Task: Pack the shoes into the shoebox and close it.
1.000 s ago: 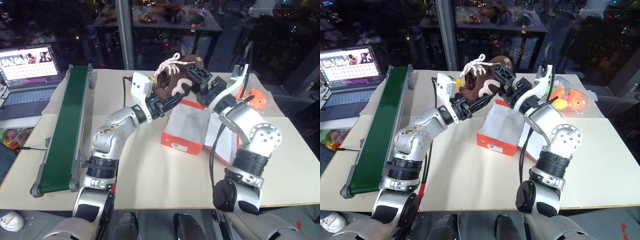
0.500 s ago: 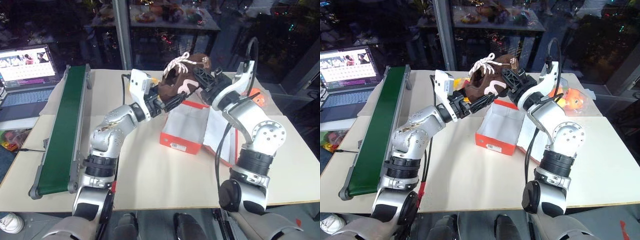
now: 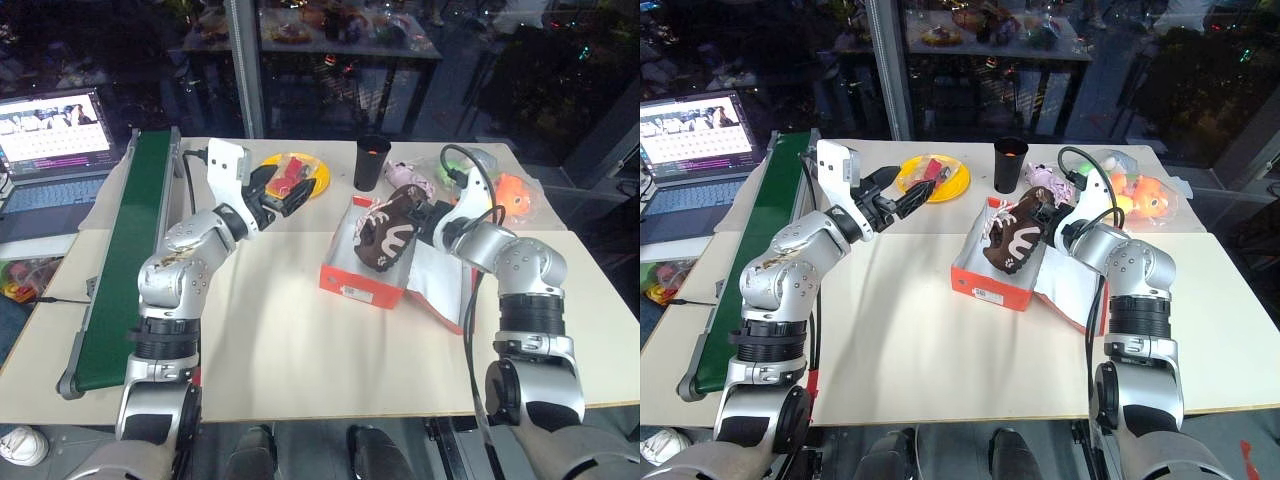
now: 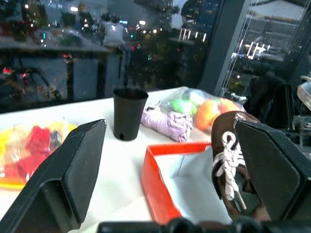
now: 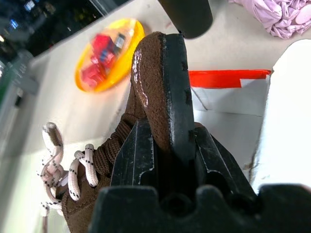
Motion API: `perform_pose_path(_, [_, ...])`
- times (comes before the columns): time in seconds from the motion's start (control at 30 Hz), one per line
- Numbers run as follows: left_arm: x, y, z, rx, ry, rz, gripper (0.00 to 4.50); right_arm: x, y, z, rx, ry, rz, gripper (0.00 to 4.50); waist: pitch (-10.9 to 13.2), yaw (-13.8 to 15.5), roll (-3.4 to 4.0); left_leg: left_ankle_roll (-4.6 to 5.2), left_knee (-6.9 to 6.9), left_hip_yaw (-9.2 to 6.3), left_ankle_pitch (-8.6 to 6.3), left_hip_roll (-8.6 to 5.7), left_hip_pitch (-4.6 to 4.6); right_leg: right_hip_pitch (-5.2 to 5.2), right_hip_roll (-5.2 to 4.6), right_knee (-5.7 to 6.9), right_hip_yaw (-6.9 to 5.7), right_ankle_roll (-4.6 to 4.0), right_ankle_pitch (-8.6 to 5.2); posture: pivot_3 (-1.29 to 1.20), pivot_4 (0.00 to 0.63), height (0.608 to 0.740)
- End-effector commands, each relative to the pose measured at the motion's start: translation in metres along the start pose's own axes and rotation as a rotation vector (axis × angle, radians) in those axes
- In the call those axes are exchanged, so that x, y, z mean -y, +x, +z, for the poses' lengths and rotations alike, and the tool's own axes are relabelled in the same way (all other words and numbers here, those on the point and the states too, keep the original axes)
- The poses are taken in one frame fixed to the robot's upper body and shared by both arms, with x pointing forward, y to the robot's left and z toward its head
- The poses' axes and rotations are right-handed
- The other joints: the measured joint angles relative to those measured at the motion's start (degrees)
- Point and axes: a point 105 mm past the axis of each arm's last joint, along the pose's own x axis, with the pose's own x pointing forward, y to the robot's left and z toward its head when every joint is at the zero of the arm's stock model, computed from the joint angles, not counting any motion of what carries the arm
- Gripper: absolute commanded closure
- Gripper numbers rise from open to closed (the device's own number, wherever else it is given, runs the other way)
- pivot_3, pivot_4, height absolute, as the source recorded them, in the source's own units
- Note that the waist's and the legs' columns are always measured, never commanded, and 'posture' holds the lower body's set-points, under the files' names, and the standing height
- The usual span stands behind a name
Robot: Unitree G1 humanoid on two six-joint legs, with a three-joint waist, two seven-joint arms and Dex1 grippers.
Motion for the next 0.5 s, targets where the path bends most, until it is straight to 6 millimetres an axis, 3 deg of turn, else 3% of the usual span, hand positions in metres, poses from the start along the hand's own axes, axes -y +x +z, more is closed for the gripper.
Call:
perform_pose_path(0.03, [0.012,0.001,0.013,0.045,0.039,-0.02,0.0,0.002,0.007,0.002,-0.03,-0.127,-0.035,4.14,0.0,0.0,0.0,0.0,0.02,0.0,0.0,0.0,0.0,0.0,0.0,0.01,0.0,0.0,0.01,0.0,0.15,0.736])
perform_pose_path(0.27, [0.017,-0.002,0.011,0.061,0.017,0.0,0.0,0.026,0.016,-0.02,-0.204,-0.267,-0.169,4.14,0.0,0.0,0.0,0.0,0.03,0.0,0.0,-0.01,0.0,0.0,0.0,0.02,0.0,0.01,0.01,0.0,0.15,0.736])
perform_pose_path(0.33, [0.02,-0.003,0.008,0.061,0.011,0.001,0.0,0.029,0.018,-0.024,-0.234,-0.244,-0.191,3.13,0.0,0.2,0.0,-0.01,0.02,0.0,0.0,-0.01,0.0,0.0,0.0,0.01,0.0,0.01,0.01,0.0,0.15,0.736])
perform_pose_path(0.4, [0.021,-0.004,0.006,0.062,0.003,0.005,0.0,0.026,0.02,-0.022,-0.234,-0.256,-0.183,2.64,0.0,0.4,0.0,-0.01,0.03,0.0,0.0,-0.01,0.0,0.0,-0.01,0.02,0.0,0.01,0.01,0.0,0.15,0.736])
perform_pose_path(0.5, [0.021,-0.006,0.004,0.057,0.003,0.014,0.0,0.016,0.024,-0.014,-0.204,-0.271,-0.166,1.51,0.0,0.4,0.0,-0.01,0.03,0.0,0.0,-0.02,0.0,0.01,-0.01,0.0,0.0,0.01,0.01,0.0,0.15,0.736])
